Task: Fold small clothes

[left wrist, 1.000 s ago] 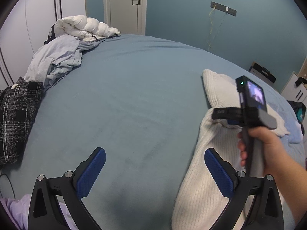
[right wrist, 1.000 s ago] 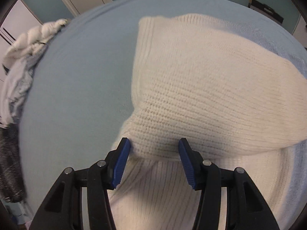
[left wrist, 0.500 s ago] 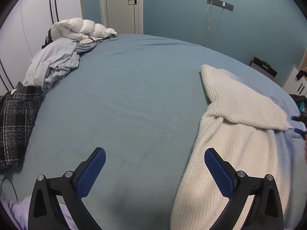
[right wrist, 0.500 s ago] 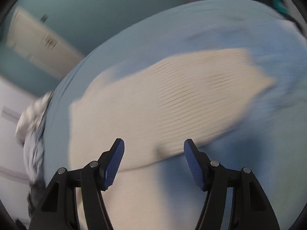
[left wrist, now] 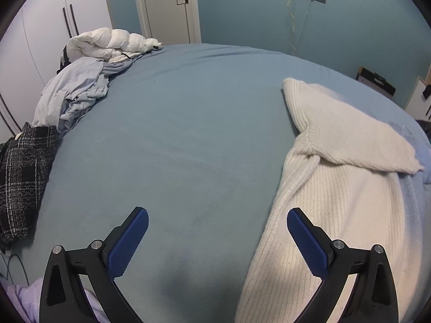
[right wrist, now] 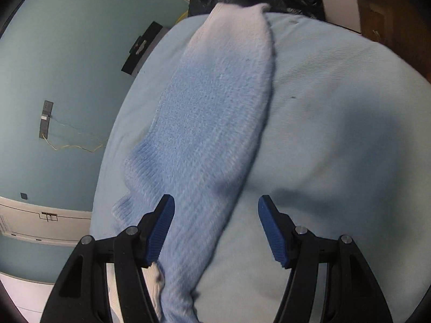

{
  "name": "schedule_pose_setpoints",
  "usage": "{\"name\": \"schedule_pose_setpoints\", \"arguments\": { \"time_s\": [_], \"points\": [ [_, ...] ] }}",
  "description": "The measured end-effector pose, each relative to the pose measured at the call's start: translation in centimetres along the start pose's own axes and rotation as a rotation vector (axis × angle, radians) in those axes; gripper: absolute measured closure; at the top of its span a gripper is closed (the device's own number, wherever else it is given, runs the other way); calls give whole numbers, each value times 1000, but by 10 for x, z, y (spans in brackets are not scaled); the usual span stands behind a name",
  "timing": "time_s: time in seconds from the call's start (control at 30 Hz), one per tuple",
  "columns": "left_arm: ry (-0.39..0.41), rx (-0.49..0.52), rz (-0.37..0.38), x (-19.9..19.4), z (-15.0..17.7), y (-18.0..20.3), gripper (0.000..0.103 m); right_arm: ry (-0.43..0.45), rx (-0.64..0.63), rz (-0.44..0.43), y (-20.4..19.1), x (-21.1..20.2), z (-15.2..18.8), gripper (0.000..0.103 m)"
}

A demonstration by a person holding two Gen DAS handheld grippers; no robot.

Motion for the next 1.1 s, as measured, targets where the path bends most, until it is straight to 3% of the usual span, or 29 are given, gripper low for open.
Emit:
{"name": "schedule_pose_setpoints", "arguments": {
  "time_s": [0.07,0.1,0.17,0.2,0.23,0.27,0.4,0.53,0.6,0.67,0.7,0.77,0.8,0.87,0.97,1.03,1.1],
  "points": [
    [-4,25,-13,4,2,5,0,7,-48,32,-9,15,-2,45],
    [-6,36,-17,5,4,7,0,4,-73,57,-24,24,0,52],
    [-10,52,-20,7,6,10,0,18,-146,157,-35,29,2,56],
    [-11,58,-22,8,6,11,0,46,-194,197,-43,32,5,65],
    [-10,64,-24,8,6,11,0,61,-211,203,-44,30,5,83],
    [-7,64,-25,8,6,11,0,86,-234,199,-47,27,7,90],
    [-7,43,-3,8,5,9,0,222,-378,55,-78,-8,16,95],
    [-2,28,5,5,4,5,0,235,-360,-99,-97,-54,31,95],
    [5,25,6,2,3,5,0,228,-411,-115,-104,-74,52,95],
    [11,24,12,-2,2,5,0,160,-444,-164,-103,-82,76,90],
    [14,23,13,-3,1,5,0,82,-439,-207,-95,-82,89,83],
    [21,22,16,-6,1,7,0,-23,-380,-264,-79,-84,97,51],
    [22,24,16,-7,1,7,0,-16,-332,-274,-67,-91,94,29],
    [27,26,15,-9,1,9,0,96,-259,-280,-46,-106,67,27],
    [33,33,9,-9,1,10,0,233,-202,-157,-17,-112,14,27],
    [36,44,2,-9,0,12,0,205,-98,-42,15,-97,-18,27],
    [38,49,-9,-6,0,12,0,136,-1,-31,41,-71,-40,27]
  ]
}}
Point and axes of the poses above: each gripper's, at about its wrist camera, not at the fingertips, and x roughly the way its jaws point, y to its right, z to its underside, the point moved 4 cm from there along x, roughly the way its jaws point, and after that the axes turned 1 degree about -z, right-handed, at the moved point
